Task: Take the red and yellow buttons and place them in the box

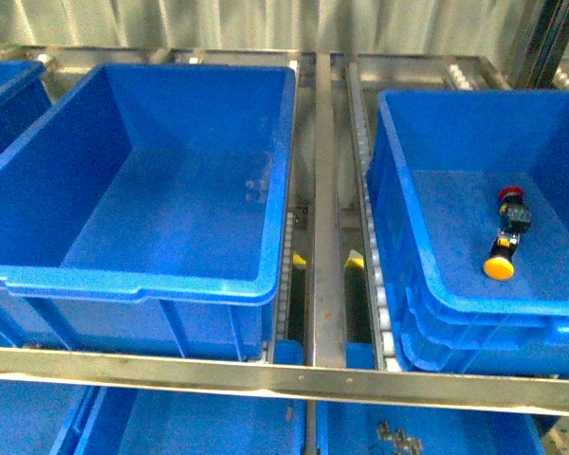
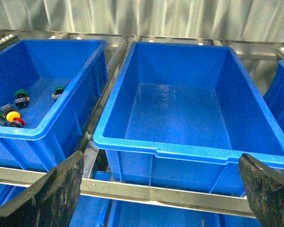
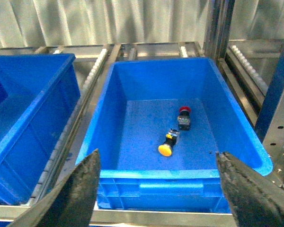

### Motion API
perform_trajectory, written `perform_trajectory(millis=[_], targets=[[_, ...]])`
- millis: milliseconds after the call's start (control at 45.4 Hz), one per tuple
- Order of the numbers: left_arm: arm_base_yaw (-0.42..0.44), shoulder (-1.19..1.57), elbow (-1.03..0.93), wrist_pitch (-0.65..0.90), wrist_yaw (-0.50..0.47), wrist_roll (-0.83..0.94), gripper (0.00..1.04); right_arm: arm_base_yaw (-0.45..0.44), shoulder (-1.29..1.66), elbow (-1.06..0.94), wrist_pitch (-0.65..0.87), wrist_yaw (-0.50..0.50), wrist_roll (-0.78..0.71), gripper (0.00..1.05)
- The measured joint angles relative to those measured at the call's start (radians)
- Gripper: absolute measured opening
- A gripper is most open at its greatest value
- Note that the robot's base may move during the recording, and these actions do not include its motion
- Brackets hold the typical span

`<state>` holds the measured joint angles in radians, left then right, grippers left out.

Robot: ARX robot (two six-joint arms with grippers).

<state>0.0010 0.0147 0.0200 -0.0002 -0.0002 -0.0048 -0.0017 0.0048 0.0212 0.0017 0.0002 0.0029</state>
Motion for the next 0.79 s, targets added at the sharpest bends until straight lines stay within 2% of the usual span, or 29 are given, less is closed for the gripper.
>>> perform_trajectory(millis=[154, 793], targets=[[0.000, 0.000, 0.000, 0.000, 0.000, 0.000, 0.97, 0.000, 0.000, 0.000, 0.000, 0.000, 0.000, 0.98], [0.000, 0.000, 0.000, 0.000, 0.000, 0.000, 0.97, 0.000, 0.000, 0.000, 0.000, 0.000, 0.000, 0.97]])
